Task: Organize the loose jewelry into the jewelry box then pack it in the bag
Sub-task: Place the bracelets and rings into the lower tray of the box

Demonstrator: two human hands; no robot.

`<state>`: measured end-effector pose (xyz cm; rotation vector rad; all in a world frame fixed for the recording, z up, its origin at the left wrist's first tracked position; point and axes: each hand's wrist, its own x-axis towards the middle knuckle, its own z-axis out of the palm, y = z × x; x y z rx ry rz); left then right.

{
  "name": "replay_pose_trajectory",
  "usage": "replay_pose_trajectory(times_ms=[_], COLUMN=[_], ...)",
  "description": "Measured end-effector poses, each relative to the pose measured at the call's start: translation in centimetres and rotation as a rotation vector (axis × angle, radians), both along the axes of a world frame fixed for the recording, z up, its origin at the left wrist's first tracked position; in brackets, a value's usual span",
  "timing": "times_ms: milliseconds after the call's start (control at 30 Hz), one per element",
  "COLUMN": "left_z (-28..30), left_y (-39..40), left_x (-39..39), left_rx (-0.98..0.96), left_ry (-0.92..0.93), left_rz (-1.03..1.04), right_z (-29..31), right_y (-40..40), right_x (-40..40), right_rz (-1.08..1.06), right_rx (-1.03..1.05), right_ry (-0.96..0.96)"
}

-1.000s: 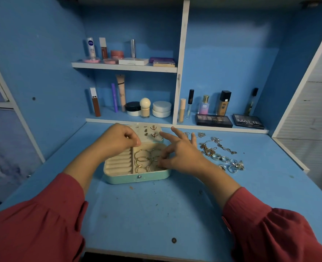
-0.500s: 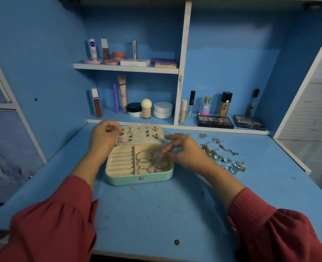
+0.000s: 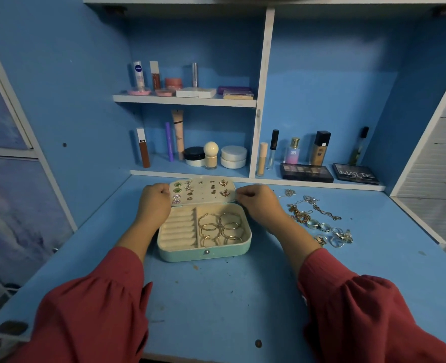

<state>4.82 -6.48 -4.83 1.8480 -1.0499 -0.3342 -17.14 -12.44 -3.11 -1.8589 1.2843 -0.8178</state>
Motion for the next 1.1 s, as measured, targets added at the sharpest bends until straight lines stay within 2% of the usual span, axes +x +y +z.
replay_pose_trajectory(times_ms=[300, 433, 667, 767, 1100], left_z=[0.2, 0.8, 1.3, 1.4, 1.9], left_y=[-0.3, -0.3, -1.2, -1.3, 0.3], left_x=[-0.3, -0.8, -0.3, -0.1, -0.3], left_rx=[0.011, 0.034, 0.069, 0.074, -0.187], left_ry=[0.098, 0.102, 0.247, 0.244, 0.558], left_rz=[0.027, 0.002, -0.033, -0.026, -0.037], right_z=[-0.4, -0.5, -0.9, -0.9, -1.2], right_y=[-0.1, -0.4, -0.6, -0.6, -0.5], right_x=[0.6, 0.4, 0.4, 0.4, 0.3], right_rz=[-0.079, -0.078, -0.079, -0.077, -0.078], right_rx=[0.069, 0.087, 0.065, 0.064, 0.081], right_ry=[-0.113, -0.104, -0.096, -0.101, -0.164])
